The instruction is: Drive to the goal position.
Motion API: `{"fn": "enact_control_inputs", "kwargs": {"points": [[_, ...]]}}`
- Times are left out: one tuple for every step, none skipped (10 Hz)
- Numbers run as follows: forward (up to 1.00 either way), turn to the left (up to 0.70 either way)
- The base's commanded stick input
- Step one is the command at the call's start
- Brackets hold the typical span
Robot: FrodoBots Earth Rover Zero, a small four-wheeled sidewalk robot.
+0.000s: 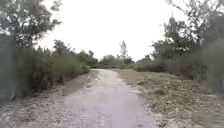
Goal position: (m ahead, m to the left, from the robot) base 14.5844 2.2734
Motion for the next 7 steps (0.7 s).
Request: {"fn": "enact_control_inputs", "kwargs": {"points": [[0.70, 0.00], [0.70, 0.00], [0.70, 0.00], [0.70, 0.00], [0.70, 0.00], [0.70, 0.00], [0.70, 0.00]]}}
